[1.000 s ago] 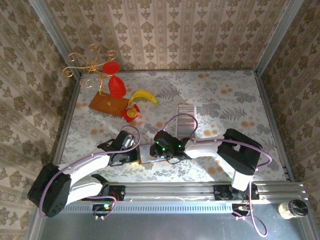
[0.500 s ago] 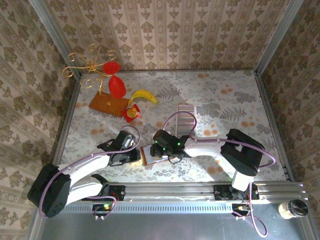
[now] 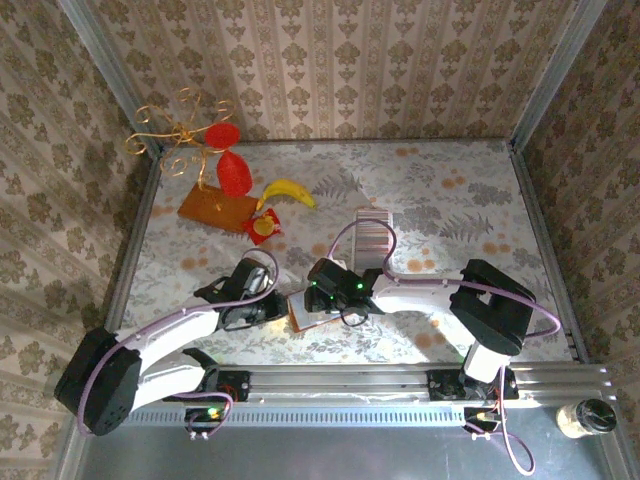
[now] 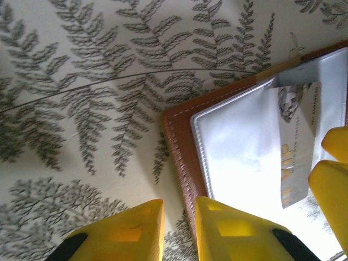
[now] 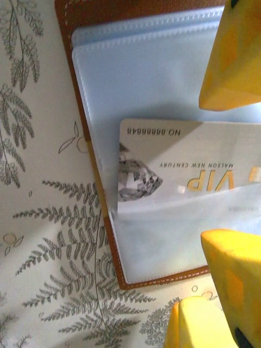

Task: Put the credit cards into the card holder

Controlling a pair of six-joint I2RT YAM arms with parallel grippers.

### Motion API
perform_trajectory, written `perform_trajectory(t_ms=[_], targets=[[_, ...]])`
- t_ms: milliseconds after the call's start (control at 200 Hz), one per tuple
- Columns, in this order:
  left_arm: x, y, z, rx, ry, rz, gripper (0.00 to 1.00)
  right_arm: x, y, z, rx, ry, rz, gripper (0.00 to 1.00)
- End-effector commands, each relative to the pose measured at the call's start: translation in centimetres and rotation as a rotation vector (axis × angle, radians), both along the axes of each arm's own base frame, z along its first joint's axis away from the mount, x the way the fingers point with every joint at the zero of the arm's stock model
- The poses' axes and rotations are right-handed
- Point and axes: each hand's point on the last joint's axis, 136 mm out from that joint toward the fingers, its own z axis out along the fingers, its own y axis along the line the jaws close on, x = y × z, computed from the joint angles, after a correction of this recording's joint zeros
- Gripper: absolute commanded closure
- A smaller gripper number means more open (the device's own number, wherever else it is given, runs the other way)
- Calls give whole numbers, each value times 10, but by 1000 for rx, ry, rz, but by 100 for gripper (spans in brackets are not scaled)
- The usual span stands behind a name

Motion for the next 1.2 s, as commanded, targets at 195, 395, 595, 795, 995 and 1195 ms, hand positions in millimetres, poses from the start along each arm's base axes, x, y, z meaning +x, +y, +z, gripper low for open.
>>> perform_trajectory(t_ms=[195,395,595,795,995,1195], targets=[[5,-13,-7,-25,23,4,81,3,-6,-5,-45,-5,-4,54],[7,-11,-12,0,20,5,82,4,-8,-13,-75,5,-4,63],[11,-4,-17,45,10,20,83,0,-3,-22,-71,30,12,66],[17,2,-18,59,8,36,84,2,17,-9,9,-8,37,69],[20,6,-19,63,8,40,84,2,34,6,113,-44,63,70],[27,15,-19,75,-8,57,85,2,39,22,191,-69,53,70]])
